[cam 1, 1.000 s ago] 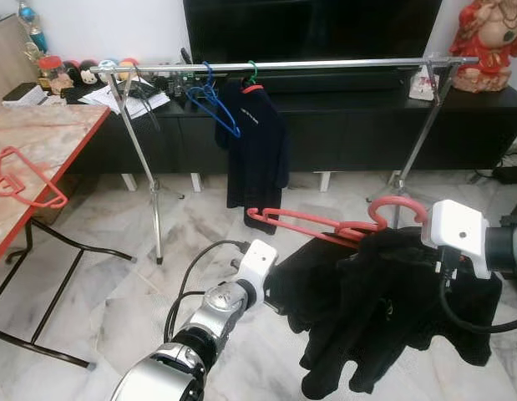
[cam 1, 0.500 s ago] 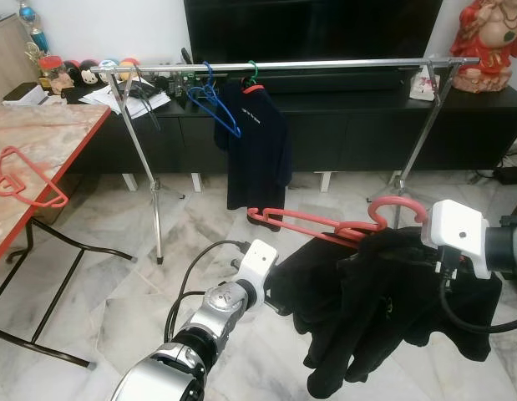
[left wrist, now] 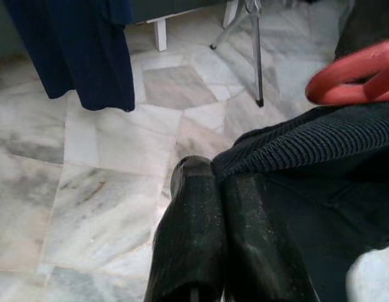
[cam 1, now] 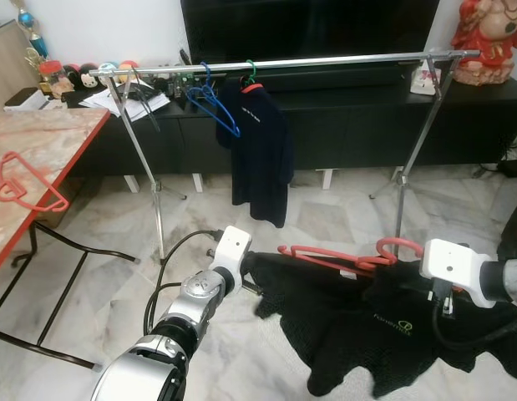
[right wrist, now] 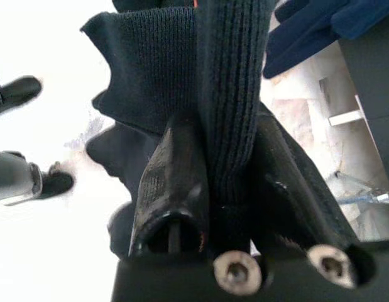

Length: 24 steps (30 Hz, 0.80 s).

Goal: Hang hanger

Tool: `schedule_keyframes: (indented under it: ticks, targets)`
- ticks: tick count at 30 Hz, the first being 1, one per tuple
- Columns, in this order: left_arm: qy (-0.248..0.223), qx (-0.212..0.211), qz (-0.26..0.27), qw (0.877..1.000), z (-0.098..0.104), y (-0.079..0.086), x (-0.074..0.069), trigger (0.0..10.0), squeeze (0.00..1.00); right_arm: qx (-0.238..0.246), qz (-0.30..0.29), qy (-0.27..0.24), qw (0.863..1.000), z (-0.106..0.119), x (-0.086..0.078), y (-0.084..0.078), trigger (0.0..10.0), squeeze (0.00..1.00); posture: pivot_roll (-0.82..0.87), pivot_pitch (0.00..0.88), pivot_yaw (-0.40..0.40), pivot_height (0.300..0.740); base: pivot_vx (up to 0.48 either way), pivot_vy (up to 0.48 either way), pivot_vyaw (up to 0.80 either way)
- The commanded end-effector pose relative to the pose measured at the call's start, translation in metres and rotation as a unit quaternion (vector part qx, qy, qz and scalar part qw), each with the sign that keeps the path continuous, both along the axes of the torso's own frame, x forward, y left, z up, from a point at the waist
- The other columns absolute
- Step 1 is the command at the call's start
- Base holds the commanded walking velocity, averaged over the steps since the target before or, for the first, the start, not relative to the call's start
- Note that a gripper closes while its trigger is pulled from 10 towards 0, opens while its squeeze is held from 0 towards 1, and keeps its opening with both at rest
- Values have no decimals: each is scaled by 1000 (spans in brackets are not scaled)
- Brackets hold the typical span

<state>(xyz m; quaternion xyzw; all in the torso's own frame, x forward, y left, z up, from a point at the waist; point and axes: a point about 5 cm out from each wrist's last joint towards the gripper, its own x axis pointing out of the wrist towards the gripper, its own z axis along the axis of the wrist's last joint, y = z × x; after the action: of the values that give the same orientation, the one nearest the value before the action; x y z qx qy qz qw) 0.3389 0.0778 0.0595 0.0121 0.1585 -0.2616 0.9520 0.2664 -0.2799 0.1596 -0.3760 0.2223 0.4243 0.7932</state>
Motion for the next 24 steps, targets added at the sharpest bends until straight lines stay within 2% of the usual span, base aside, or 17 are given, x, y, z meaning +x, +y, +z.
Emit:
schedule_keyframes:
  ticks: [1, 4, 8, 14, 22, 24]
  targets:
    - [-6, -7, 29, 1000, 6, 15, 6, 0, 0, -4, -19, -12, 1000, 8, 2, -11, 0, 0, -226, 0, 70, 740, 0, 0, 0]
    - [-9, 6, 22, 1000, 6, 15, 6, 0, 0, 4, -23, -24, 999, 10, 3, -12, 0, 0, -228, 0, 71, 740, 0, 0, 0]
    - [-7, 9, 15, 1000, 4, 14, 5, 0, 0, 61, -16, -44, 997, 18, 5, -5, 0, 0, -228, 0, 71, 740, 0, 0, 0]
    - [-4, 7, 10, 1000, 3, 11, 3, 0, 0, 100, -5, -45, 994, 20, 5, 0, 0, 0, -227, 0, 72, 740, 0, 0, 0]
    - [-2, 11, 10, 1000, 3, 13, 3, 0, 0, 141, 15, -9, 990, 17, -3, 2, 0, 0, -225, 0, 72, 740, 0, 0, 0]
    - [-2, 11, 10, 1000, 3, 13, 3, 0, 0, 135, 35, 23, 990, 12, -11, 2, 0, 0, -223, 0, 71, 740, 0, 0, 0]
